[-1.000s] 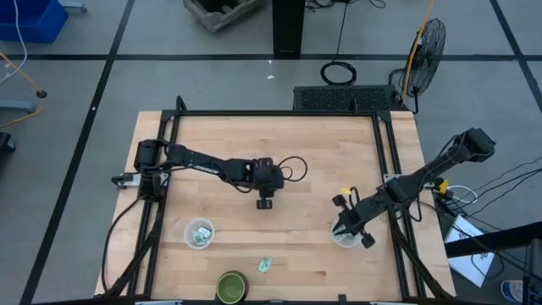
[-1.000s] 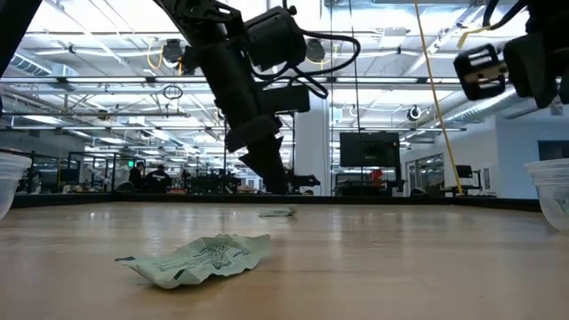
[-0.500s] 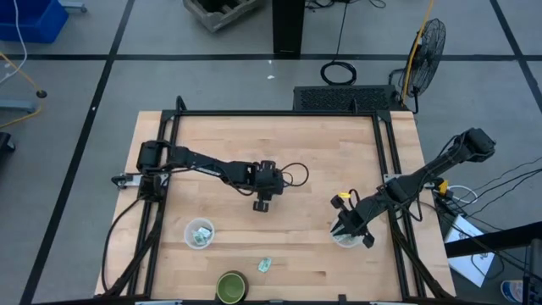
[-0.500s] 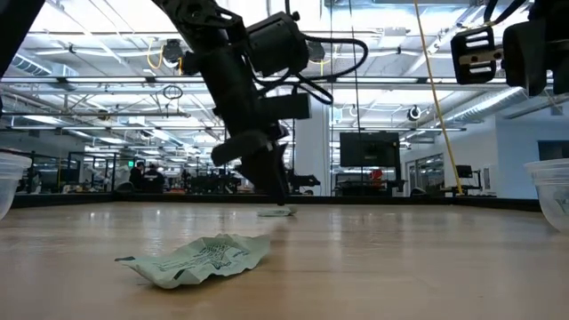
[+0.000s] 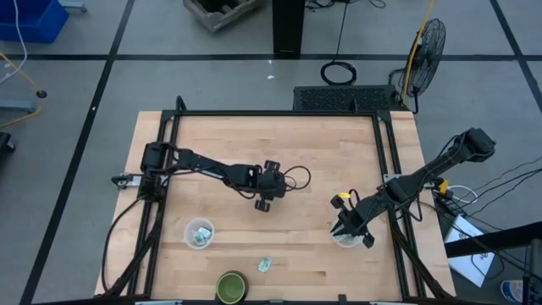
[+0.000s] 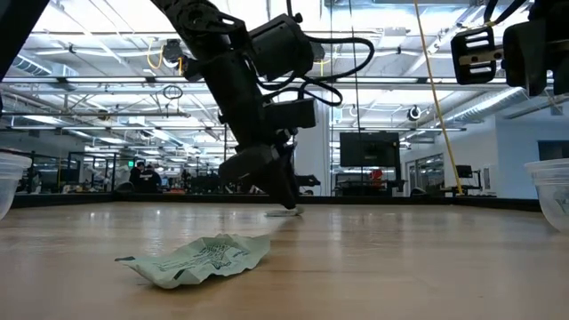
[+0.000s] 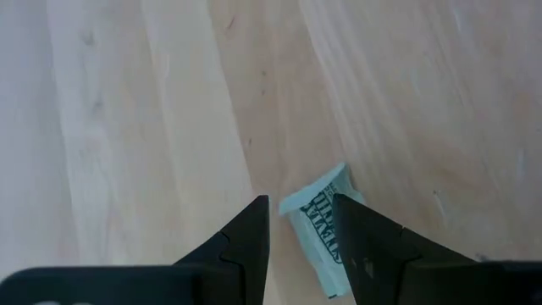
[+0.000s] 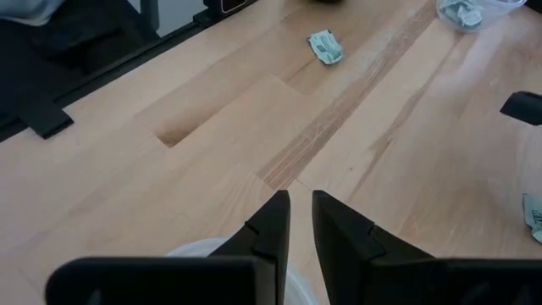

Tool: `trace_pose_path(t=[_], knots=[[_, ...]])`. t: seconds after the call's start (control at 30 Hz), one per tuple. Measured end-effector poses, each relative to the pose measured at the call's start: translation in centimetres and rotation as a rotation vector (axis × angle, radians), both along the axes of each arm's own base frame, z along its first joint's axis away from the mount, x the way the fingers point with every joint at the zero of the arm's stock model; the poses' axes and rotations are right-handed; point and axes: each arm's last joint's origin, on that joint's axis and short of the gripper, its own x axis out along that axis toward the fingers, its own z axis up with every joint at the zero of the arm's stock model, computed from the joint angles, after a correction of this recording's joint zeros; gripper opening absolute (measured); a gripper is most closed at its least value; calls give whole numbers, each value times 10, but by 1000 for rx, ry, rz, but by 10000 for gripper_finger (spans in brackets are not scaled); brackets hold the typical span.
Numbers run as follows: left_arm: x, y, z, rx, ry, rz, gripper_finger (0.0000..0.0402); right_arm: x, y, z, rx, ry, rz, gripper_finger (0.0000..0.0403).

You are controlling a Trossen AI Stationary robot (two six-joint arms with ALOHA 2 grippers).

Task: Pick and place Stevia / Truvia into bins
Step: Put the white stevia packet into the left transparent container

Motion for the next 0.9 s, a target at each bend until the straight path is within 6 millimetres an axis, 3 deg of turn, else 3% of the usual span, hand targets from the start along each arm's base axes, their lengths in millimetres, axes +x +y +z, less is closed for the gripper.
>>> trace_pose_path(t=[0.53, 0.9], knots=[[3, 4, 2, -89, -40, -30, 136, 0, 0, 0, 0, 1, 1, 45], [6, 13, -16, -96, -3, -23, 130, 0, 0, 0, 0, 1, 1, 45]])
